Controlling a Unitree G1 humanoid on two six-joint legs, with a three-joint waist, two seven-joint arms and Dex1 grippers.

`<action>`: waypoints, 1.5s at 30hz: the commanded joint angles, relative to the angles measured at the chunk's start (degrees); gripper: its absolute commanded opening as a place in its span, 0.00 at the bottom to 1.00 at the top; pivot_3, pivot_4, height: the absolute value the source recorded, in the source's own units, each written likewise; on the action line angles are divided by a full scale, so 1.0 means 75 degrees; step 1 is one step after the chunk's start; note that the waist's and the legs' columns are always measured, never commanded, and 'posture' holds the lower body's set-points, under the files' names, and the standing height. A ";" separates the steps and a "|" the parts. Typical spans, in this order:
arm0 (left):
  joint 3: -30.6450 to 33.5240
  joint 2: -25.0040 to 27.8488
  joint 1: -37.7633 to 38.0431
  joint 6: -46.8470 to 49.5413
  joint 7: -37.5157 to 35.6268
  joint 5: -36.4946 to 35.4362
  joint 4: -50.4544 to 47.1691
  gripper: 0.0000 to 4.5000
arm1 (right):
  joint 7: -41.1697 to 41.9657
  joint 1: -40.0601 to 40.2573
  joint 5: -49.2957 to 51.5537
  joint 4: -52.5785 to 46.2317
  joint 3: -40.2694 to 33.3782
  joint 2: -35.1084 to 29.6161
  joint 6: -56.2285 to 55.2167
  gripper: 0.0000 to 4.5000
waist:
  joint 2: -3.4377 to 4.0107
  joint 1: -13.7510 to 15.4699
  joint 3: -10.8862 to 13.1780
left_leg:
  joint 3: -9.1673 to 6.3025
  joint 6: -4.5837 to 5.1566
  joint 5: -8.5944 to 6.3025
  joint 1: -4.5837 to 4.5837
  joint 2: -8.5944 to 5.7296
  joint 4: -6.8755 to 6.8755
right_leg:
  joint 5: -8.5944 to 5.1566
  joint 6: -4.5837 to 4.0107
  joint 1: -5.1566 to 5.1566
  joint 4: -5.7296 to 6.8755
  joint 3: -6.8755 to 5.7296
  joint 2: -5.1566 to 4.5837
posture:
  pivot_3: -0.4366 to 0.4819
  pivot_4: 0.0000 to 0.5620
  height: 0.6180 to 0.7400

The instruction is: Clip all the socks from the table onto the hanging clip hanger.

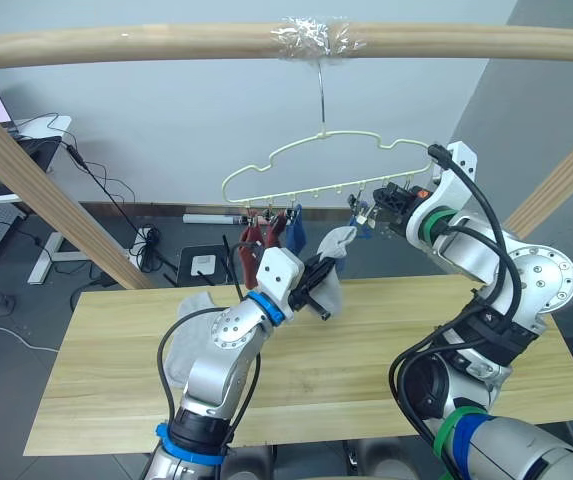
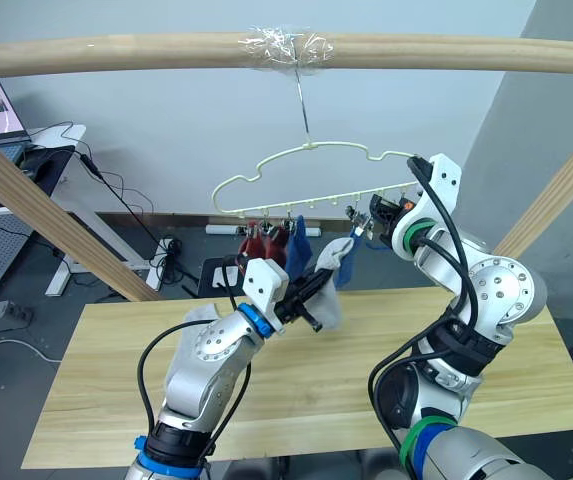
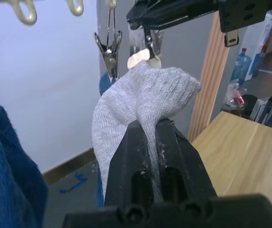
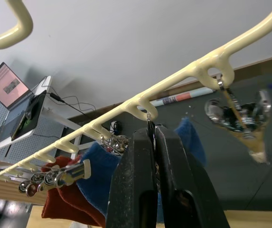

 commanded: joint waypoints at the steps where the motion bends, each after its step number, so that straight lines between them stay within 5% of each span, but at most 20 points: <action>1: -0.0108 -0.0109 -0.0154 -0.0223 -0.0068 -0.0010 -0.0024 0.01 | -0.0145 -0.0247 -0.0106 -0.0262 -0.0279 0.0575 0.0081 0.00 | 0.0000 -0.0001 0.0000 | -0.0001 0.0000 0.0000 0.0000 0.0001 -0.0001 | 0.0000 0.0000 0.0000 0.0000 -0.0001 0.0000 | 0.37 0.36 1.00; 40: -0.0181 -0.0729 -0.1177 -0.0823 -0.0074 0.0158 0.1252 0.01 | -0.0340 -0.0317 -0.0003 -0.0337 -0.0353 0.1076 0.0081 0.00 | 0.0001 -0.0001 0.0001 | -0.0004 0.0004 0.0002 -0.0005 -0.0002 -0.0008 | 0.0000 0.0000 0.0000 -0.0010 -0.0004 -0.0001 | 0.35 0.35 1.00; 45: -0.0254 -0.0743 -0.1112 -0.0831 -0.0126 0.0166 0.1155 0.00 | -0.0223 -0.0233 0.0227 -0.0340 -0.0348 0.1106 0.0081 0.35 | 0.0002 -0.0034 0.0001 | -0.0003 0.0004 0.0002 -0.0005 -0.0001 -0.0010 | 0.0000 0.0001 -0.0003 -0.0010 -0.0003 -0.0001 | 0.35 0.34 1.00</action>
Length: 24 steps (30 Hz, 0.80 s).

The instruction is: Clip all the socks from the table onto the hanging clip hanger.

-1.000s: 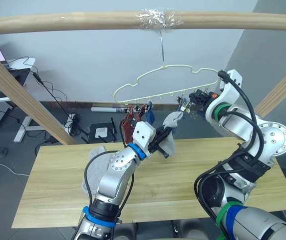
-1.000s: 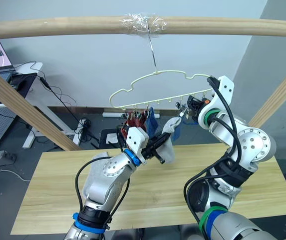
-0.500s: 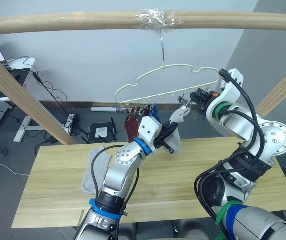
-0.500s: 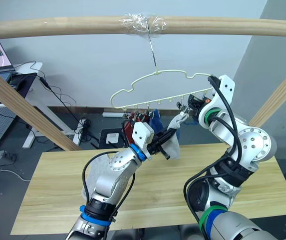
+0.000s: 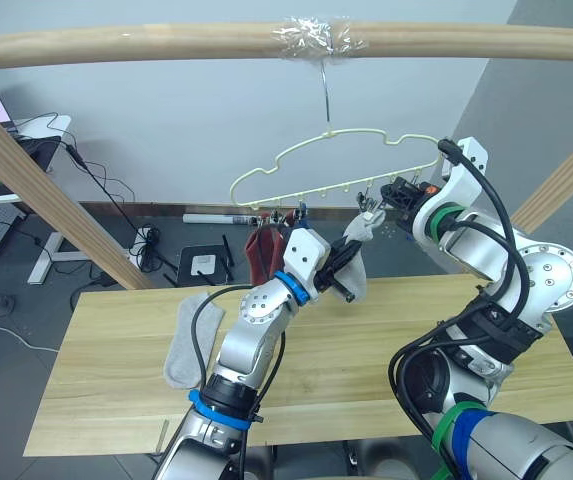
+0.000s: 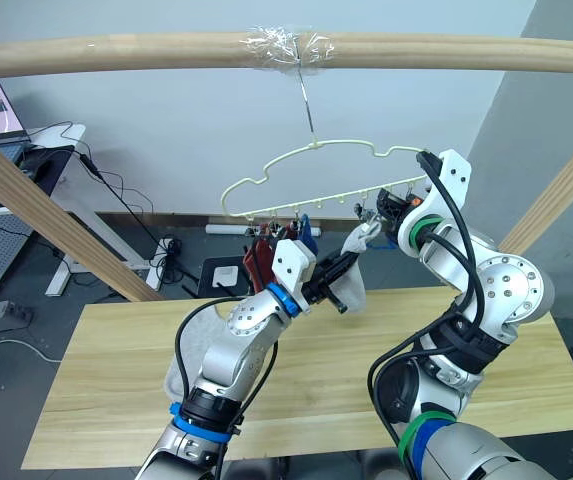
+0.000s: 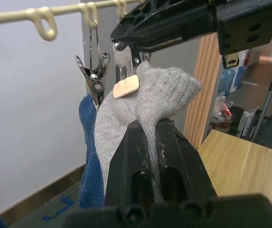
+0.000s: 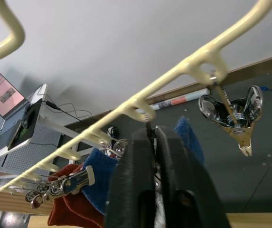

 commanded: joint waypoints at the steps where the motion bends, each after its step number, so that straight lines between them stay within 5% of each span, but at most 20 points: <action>1: -0.0104 -0.0099 -0.0029 -0.0169 -0.0044 -0.0001 -0.0311 0.00 | 0.0002 -0.0085 0.0223 -0.0273 -0.0071 0.1081 0.0058 0.42 | 0.0000 -0.0038 0.0000 | 0.0000 0.0000 0.0000 0.0000 0.0000 -0.0002 | 0.0000 0.0000 0.0000 0.0000 0.0000 0.0000 | 0.35 0.34 1.00; 10: -0.0255 -0.0329 0.0006 0.0409 -0.0289 -0.0469 -0.0550 0.00 | 0.0689 0.0517 0.1226 -0.0136 0.0070 0.0112 0.0058 0.99 | 0.0001 -0.0215 0.0000 | 0.0002 0.0003 0.0002 0.0002 0.0003 -0.0013 | 0.0000 0.0000 -0.0004 -0.0003 0.0003 0.0001 | 0.34 0.31 1.00; 16: -0.0116 -0.0456 0.0026 0.0781 -0.0212 -0.0678 -0.0584 0.00 | 0.1195 0.0880 0.1634 -0.0351 0.0323 -0.0546 0.0058 1.00 | 0.0001 -0.0219 0.0000 | 0.0007 0.0008 0.0005 0.0000 0.0000 -0.0009 | 0.0000 0.0000 -0.0004 0.0000 0.0006 0.0001 | 0.34 0.31 1.00; 24: 0.0103 -0.0191 0.0446 0.1358 -0.0188 -0.0910 -0.0861 0.48 | 0.1623 0.1251 0.1682 -0.0808 0.0538 -0.0936 -0.0070 1.00 | 0.0002 -0.0224 0.0000 | 0.0005 0.0013 0.0008 0.0002 0.0001 -0.0015 | 0.0000 0.0001 -0.0004 -0.0002 0.0004 0.0003 | 0.35 0.32 1.00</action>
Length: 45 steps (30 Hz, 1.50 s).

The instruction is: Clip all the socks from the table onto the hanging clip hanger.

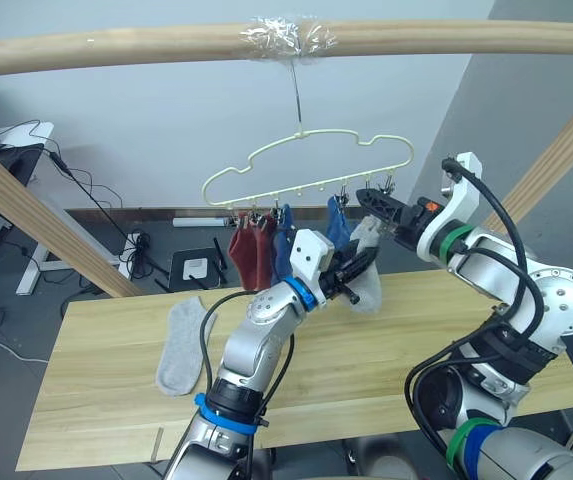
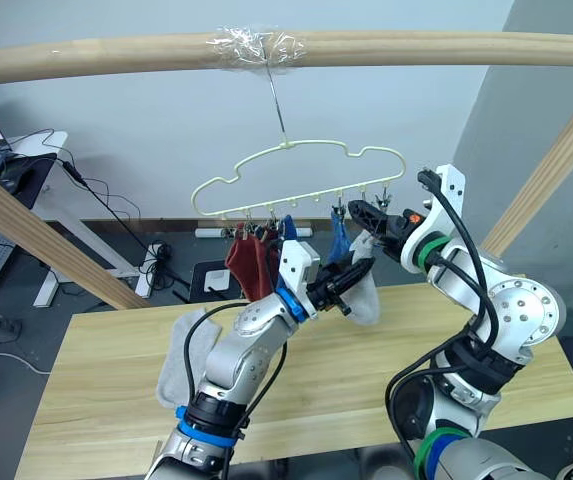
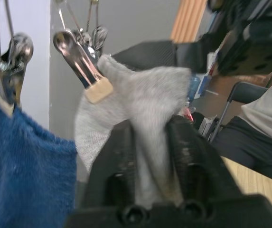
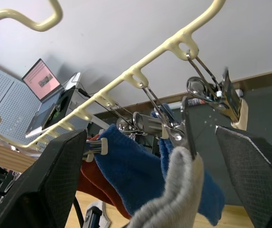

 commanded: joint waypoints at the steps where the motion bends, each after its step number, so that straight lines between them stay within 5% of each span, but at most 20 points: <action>1: 0.0092 0.0129 0.0234 0.0140 0.0024 -0.0153 -0.0548 0.54 | 0.0282 0.0198 0.0167 -0.0424 0.0233 -0.0261 -0.0139 1.00 | 0.0000 0.0003 0.0000 | 0.0000 0.0000 0.0000 -0.0001 0.0000 0.0001 | 0.0000 0.0000 0.0000 -0.0001 0.0000 0.0000 | 0.35 0.33 1.00; 8: 0.0274 0.0577 0.0733 0.0584 -0.0092 -0.0379 -0.1284 0.99 | 0.0676 0.1063 -0.0099 -0.0669 0.1424 -0.1125 -0.1172 1.00 | 0.0001 0.0002 0.0001 | 0.0001 0.0000 0.0000 0.0003 0.0000 0.0001 | 0.0000 0.0000 0.0000 0.0002 0.0001 0.0000 | 0.36 0.34 1.00; 14: 0.0744 0.1467 0.1275 0.1334 -0.0292 -0.1127 -0.2712 1.00 | 0.1156 0.2321 -0.1591 -0.0964 0.3566 -0.2601 -0.3702 1.00 | 0.0000 0.0008 0.0001 | 0.0001 0.0000 0.0000 0.0002 0.0001 -0.0004 | -0.0002 0.0003 0.0000 -0.0003 0.0001 0.0000 | 0.37 0.34 1.00; 20: 0.1351 0.2432 0.1436 0.1998 -0.0408 -0.1940 -0.3949 1.00 | 0.0729 0.3004 -0.3267 -0.0620 0.4724 -0.2757 -0.6108 0.66 | -0.0003 0.0018 0.0003 | 0.0000 -0.0002 0.0001 0.0006 0.0003 -0.0002 | -0.0003 0.0004 0.0000 -0.0001 0.0001 0.0001 | 0.41 0.35 1.00; 23: 0.1599 0.2706 0.1404 0.2207 -0.0285 -0.2184 -0.4245 1.00 | 0.0571 0.3036 -0.3988 -0.0424 0.5132 -0.2667 -0.7071 0.66 | -0.0007 0.0038 0.0006 | -0.0001 -0.0005 0.0003 0.0007 0.0002 0.0000 | -0.0002 0.0004 0.0001 0.0001 0.0001 0.0001 | 0.41 0.35 1.00; 28: 0.1662 0.2868 0.1575 0.2430 -0.0092 -0.2469 -0.4661 1.00 | 0.0231 0.2997 -0.4349 -0.0128 0.5237 -0.2036 -0.7567 0.42 | -0.0013 0.0071 0.0009 | -0.0005 -0.0011 0.0006 0.0007 0.0003 -0.0006 | -0.0002 0.0004 0.0001 -0.0003 0.0000 0.0000 | 0.42 0.36 1.00; 45: 0.1384 0.2937 0.1629 0.2023 0.0039 -0.2527 -0.5178 1.00 | -0.0051 0.2551 -0.5041 0.0921 0.5142 -0.1319 -0.8275 0.42 | -0.0015 0.0112 0.0014 | -0.0001 -0.0010 0.0006 0.0008 0.0002 -0.0005 | -0.0001 0.0002 0.0001 -0.0002 0.0004 0.0000 | 0.43 0.36 1.00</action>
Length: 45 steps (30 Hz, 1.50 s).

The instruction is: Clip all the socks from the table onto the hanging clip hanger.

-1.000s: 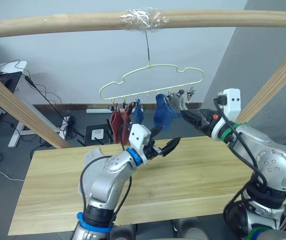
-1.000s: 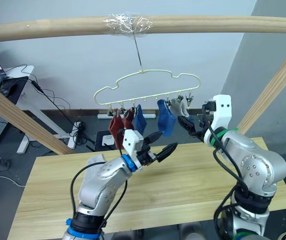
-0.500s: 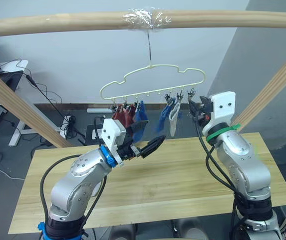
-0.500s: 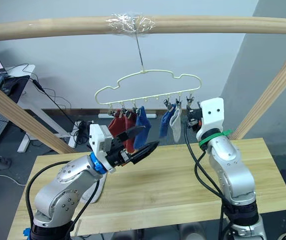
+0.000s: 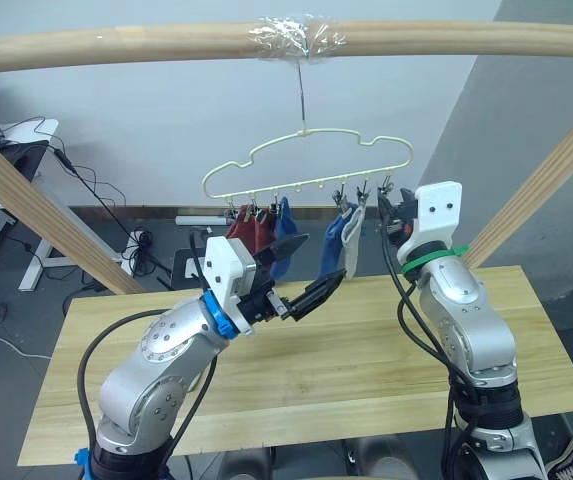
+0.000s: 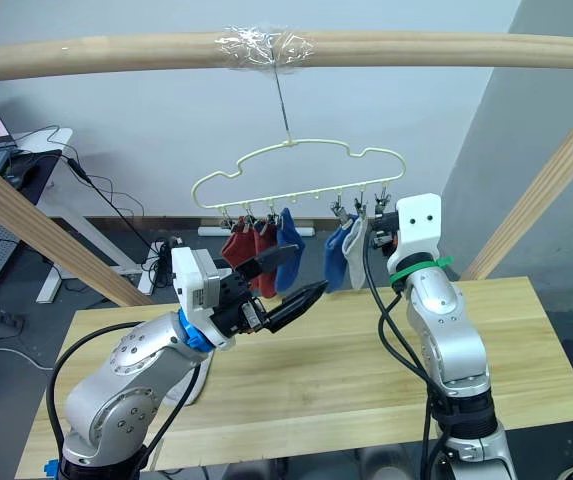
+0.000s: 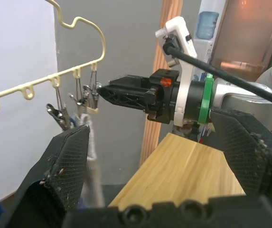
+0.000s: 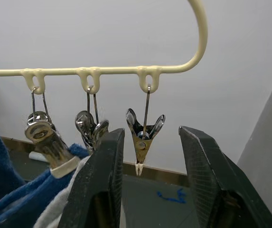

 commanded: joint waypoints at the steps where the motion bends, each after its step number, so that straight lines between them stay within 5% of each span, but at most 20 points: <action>1: -0.0039 0.0073 0.0083 -0.0201 -0.0062 -0.0010 -0.0210 1.00 | -0.0101 -0.0236 -0.0155 -0.0054 -0.0115 0.0101 -0.0280 0.42 | 0.0000 0.0003 0.0000 | 0.0000 0.0000 0.0000 0.0000 -0.0001 0.0000 | 0.0000 0.0000 0.0000 0.0000 0.0001 0.0000 | 0.44 0.36 1.00; 43: -0.0432 0.0126 0.0731 -0.0555 0.0037 0.0062 -0.0349 1.00 | -0.0110 -0.0824 -0.0195 0.0972 -0.0372 0.0690 -0.0658 0.42 | 0.0001 0.0157 -0.0001 | -0.0002 -0.0001 0.0001 0.0001 0.0000 0.0000 | 0.0001 -0.0002 0.0000 0.0003 -0.0002 0.0000 | 0.46 0.32 1.00; 45: -0.0464 0.0108 0.0668 -0.0512 0.0119 0.0048 -0.0387 1.00 | -0.0109 -0.0835 -0.0175 0.0989 -0.0386 0.0717 -0.0668 0.33 | 0.0001 0.0157 -0.0001 | -0.0001 -0.0001 0.0001 0.0001 0.0000 0.0000 | 0.0001 -0.0002 0.0000 0.0003 -0.0001 0.0000 | 0.46 0.32 1.00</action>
